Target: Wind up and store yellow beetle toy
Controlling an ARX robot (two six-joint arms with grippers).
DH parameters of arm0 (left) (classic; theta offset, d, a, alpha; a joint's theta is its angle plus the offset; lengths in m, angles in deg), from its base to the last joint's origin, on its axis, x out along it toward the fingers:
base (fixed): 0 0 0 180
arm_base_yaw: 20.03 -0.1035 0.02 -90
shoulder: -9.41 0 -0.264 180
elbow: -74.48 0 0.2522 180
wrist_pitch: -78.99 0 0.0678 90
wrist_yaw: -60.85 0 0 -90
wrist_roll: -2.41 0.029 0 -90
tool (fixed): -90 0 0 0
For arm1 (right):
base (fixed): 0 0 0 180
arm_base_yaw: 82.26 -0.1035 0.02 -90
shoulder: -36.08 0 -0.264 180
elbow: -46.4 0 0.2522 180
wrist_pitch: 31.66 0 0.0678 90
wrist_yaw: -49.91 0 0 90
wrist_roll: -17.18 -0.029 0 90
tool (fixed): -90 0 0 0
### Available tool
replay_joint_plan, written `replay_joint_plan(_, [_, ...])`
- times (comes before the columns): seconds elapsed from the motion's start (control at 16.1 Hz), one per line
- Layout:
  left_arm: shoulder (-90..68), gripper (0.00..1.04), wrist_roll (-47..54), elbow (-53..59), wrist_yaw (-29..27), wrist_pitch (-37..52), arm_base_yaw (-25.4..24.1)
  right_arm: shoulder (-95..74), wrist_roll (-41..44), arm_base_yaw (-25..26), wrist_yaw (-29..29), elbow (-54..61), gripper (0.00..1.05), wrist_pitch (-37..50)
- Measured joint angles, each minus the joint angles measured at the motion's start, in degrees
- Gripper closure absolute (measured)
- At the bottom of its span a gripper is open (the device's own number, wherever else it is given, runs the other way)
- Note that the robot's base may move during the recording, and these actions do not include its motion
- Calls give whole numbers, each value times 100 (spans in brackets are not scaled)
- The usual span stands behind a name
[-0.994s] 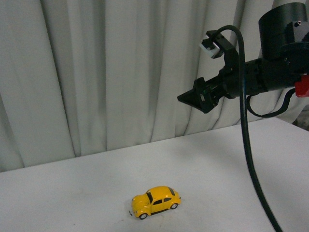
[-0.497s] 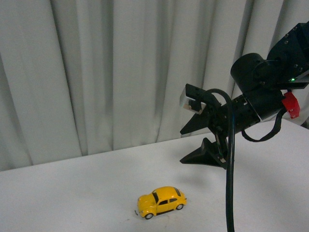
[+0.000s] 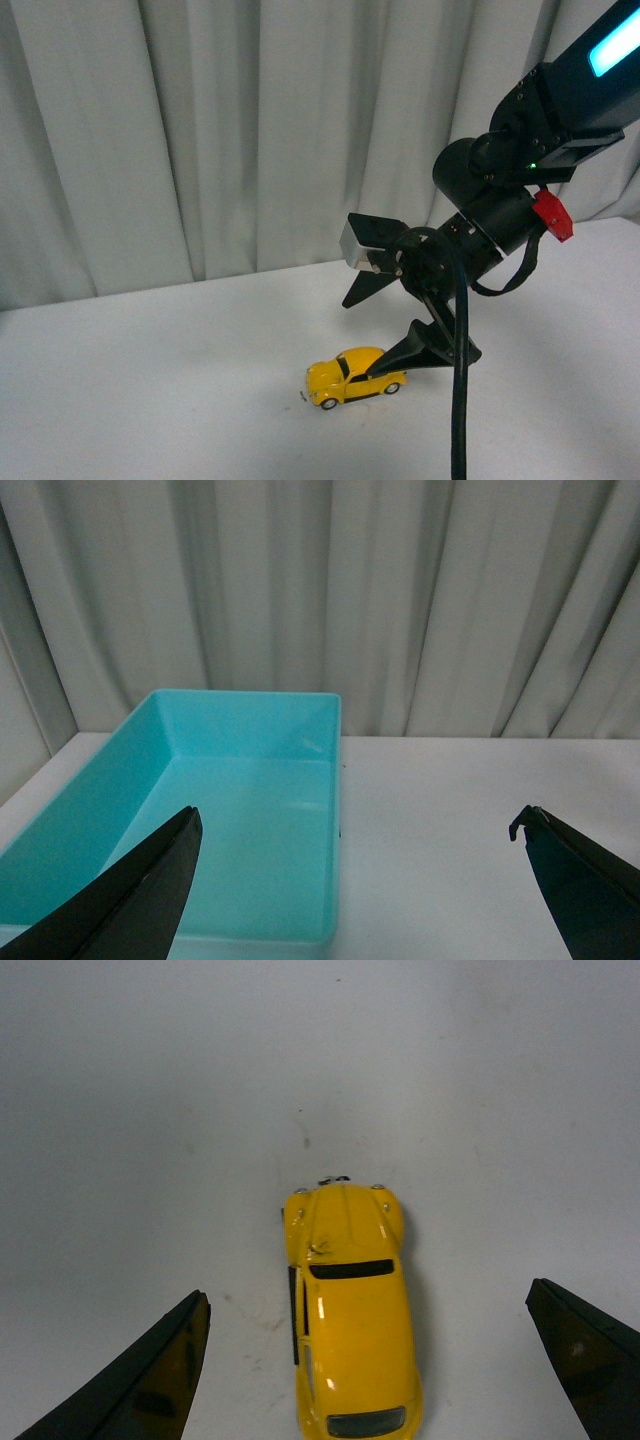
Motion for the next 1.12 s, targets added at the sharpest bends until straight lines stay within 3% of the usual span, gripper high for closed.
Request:
replay_joint_plan(0.31, [0,7,2,0,2,0,0,-455,590,-103,254,-186,7,-531])
replay_joint_plan(1.12, [0,7,0,0,2,0,0,-955,660,-216,286,-837,7,-531])
